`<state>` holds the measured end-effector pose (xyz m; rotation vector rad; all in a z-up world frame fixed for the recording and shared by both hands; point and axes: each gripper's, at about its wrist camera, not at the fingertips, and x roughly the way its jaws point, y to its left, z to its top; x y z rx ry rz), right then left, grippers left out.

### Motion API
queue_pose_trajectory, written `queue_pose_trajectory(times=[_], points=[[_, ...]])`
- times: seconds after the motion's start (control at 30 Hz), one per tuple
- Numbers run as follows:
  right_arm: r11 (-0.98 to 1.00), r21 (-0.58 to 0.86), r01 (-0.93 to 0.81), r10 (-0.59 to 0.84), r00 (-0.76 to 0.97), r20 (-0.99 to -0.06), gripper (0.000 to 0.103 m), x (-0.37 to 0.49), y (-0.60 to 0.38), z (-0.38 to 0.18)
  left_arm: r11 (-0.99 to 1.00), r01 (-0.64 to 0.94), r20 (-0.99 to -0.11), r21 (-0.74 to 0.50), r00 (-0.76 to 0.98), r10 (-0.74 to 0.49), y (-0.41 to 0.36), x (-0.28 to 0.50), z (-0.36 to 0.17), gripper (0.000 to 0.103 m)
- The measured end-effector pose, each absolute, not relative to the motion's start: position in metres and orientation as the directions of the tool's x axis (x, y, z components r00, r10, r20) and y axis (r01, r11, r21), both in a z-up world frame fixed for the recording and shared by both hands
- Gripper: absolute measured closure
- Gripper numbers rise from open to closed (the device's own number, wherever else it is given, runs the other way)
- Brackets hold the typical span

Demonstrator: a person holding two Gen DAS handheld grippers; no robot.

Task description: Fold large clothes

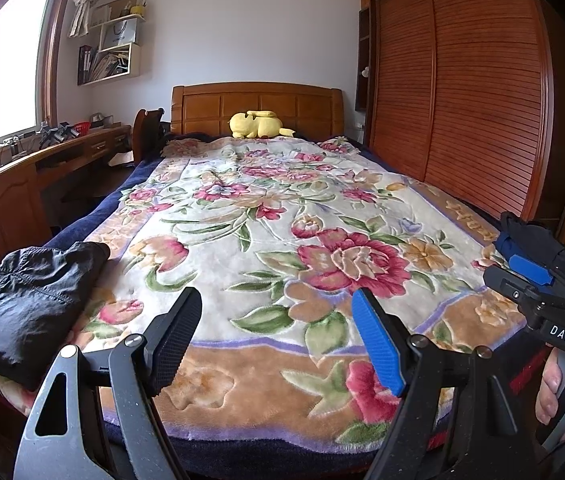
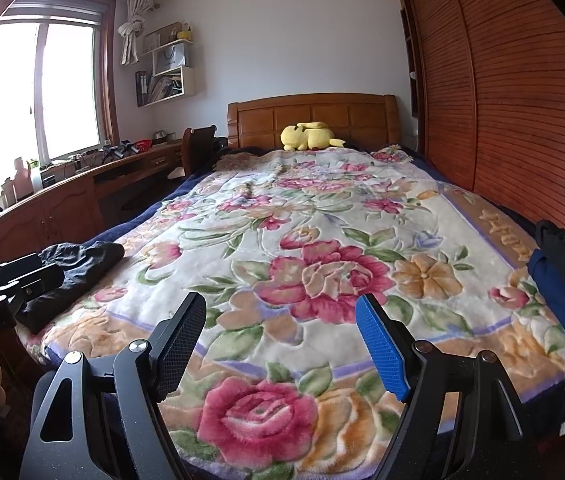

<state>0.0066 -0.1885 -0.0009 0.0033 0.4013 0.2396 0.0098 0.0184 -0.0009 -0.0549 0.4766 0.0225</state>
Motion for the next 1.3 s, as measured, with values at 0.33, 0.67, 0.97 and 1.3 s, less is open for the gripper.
queue_pose_trajectory(times=[0.33,0.67,0.97,1.3], points=[[0.971,0.052,-0.232,0.234,0.894,-0.382,0.024,0.0064,-0.1902,-0.0004,0.998,-0.033,-0.454,-0.048,0.891,0.008,0.0167,0.008,0.0016,0.025],[0.972,0.053,-0.23,0.233,0.895,-0.382,0.024,0.0067,-0.1906,-0.0006,0.998,-0.032,-0.453,-0.046,0.891,0.008,0.0162,0.0069,0.0021,0.025],[0.971,0.059,-0.231,0.236,0.893,-0.382,0.024,0.0069,-0.1909,-0.0004,0.998,-0.031,-0.452,-0.045,0.892,0.008,0.0161,0.0068,0.0015,0.025],[0.971,0.062,-0.23,0.236,0.893,-0.383,0.024,0.0075,-0.1894,0.0,0.998,-0.031,-0.451,-0.045,0.892,0.007,0.0158,0.0064,0.001,0.025]])
